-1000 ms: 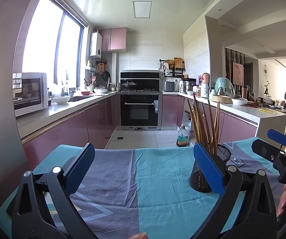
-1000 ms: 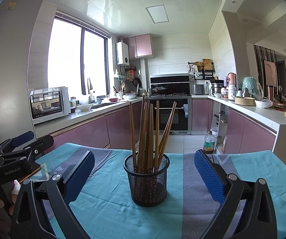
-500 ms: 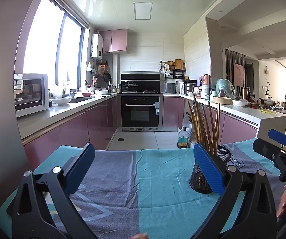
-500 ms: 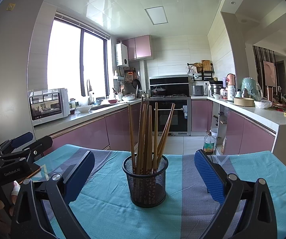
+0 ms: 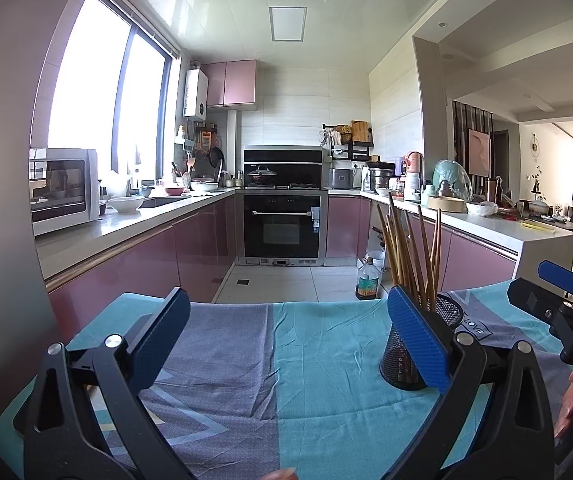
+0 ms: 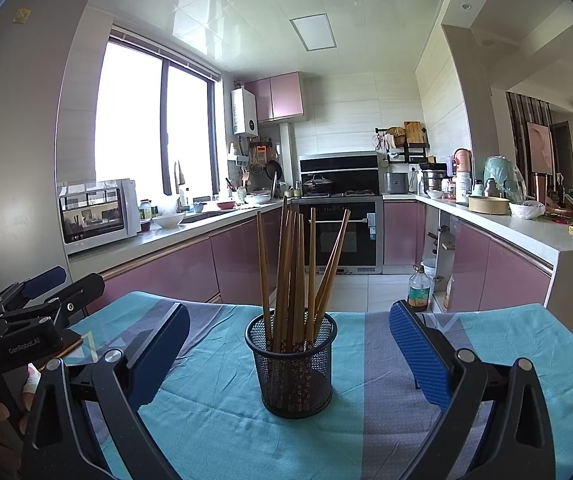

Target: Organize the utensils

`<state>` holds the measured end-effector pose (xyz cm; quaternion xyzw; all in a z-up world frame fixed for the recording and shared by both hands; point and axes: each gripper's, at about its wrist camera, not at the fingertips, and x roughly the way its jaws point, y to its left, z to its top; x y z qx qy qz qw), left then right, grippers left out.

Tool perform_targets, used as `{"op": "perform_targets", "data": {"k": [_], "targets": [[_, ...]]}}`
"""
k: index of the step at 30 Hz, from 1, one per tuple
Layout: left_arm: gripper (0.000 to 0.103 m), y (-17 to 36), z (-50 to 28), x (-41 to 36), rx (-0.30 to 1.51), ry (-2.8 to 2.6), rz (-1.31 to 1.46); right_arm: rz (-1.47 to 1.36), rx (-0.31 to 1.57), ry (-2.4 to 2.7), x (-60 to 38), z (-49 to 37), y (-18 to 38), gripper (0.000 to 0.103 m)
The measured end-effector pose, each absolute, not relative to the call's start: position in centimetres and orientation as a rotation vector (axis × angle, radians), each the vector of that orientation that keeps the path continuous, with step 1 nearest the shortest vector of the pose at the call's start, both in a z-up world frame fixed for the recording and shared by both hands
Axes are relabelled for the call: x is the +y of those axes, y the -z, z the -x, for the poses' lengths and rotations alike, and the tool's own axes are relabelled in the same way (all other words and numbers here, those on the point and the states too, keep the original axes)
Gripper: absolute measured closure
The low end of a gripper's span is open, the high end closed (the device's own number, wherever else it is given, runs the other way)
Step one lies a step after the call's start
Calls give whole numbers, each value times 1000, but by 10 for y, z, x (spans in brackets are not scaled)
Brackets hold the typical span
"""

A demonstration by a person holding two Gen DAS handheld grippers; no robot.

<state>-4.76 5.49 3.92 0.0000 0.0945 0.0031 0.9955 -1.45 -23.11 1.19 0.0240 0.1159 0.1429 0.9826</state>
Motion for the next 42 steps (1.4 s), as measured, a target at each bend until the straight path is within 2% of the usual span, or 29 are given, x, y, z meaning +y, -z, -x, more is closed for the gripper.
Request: {"op": "perform_targets", "data": {"k": [42], "targets": [[6,-43,47,52,183,-2,8,-60,235,-290,-229,11,-13,6]]}}
